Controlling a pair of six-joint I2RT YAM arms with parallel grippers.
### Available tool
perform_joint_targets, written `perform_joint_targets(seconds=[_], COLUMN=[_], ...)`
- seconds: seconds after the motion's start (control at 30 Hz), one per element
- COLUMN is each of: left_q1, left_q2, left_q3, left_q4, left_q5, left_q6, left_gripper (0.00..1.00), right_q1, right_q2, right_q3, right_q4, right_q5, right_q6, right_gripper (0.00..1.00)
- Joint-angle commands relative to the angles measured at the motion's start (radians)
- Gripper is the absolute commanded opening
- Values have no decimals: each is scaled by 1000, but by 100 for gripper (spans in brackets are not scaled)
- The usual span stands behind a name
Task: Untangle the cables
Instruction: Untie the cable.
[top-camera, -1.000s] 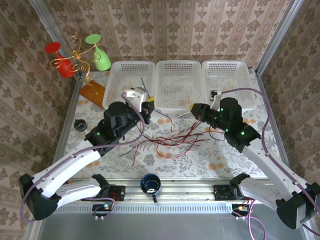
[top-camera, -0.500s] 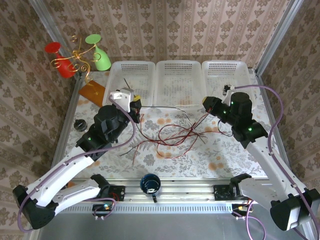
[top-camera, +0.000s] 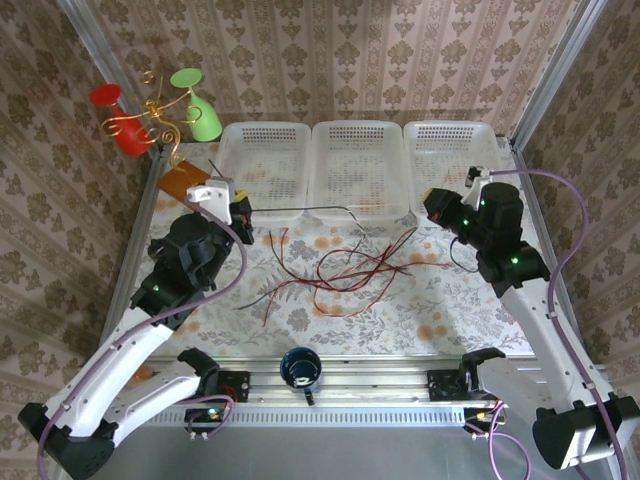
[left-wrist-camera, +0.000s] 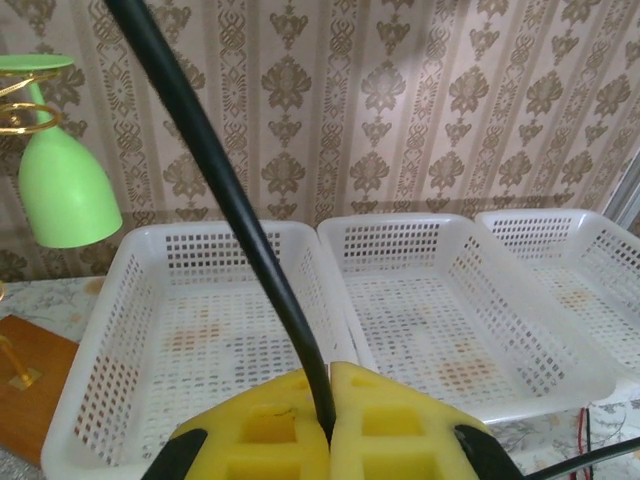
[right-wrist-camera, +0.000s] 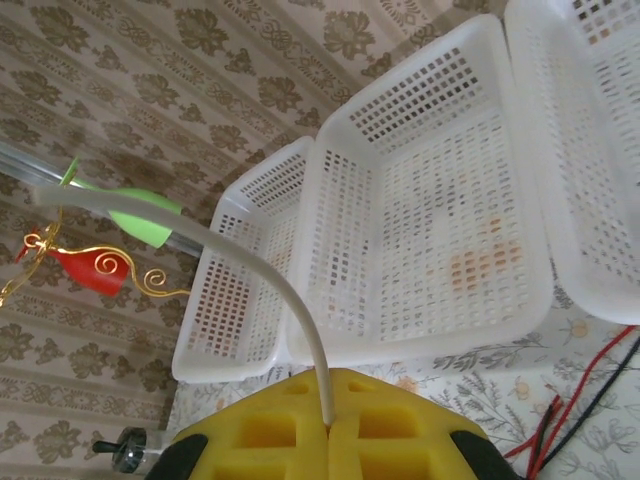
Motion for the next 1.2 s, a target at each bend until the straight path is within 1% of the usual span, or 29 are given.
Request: perform_joint_targets(seconds=[0.0,0.1,0.3,0.5,0.6,0.63,0.8,0.93,1.03,1.1,1.17], left_q1=[34,67,138,181,199,218,255,278,280,283,293], left_q2=[-18,-28,-71,-89,-106,-115,-144,-152,-154,-153,-160], left_q3=[26,42,27,32,33,33,34,28,23,21,25], left_q4=[-104,-165,-182,-217,-235,-241,-304,-349,-370,-377,-387], left_q5=[-15,-35,-37,-43,-78,-94,-188,-204,-191,-192,-225], left_q6=[11,16,2,9,9,8,13,11,-6,24,45], left_gripper=[0,0,0,0,0,0,0,0,0,0,0], right_q1=[-44,-73,-130,-201,-240,-253,-313,-352,-366,-371,-378], right_q2=[-31,-54,-86,-147,-164,-170,-196,-189,-188,-189,-182], right_q3=[30,8,-4,-44,-42,-40,-40,-40,-42,-54,-70], right_q4=[-48,-48,-82,-109,-131,-139,-172,-226,-248,-250,-252], right_q5=[44,51,77,90,100,112,193,263,352,409,426], right_q6=[-34,-35,-58,-68,-78,-80,-110,-151,-194,-216,-230], right_gripper=[0,0,0,0,0,0,0,0,0,0,0])
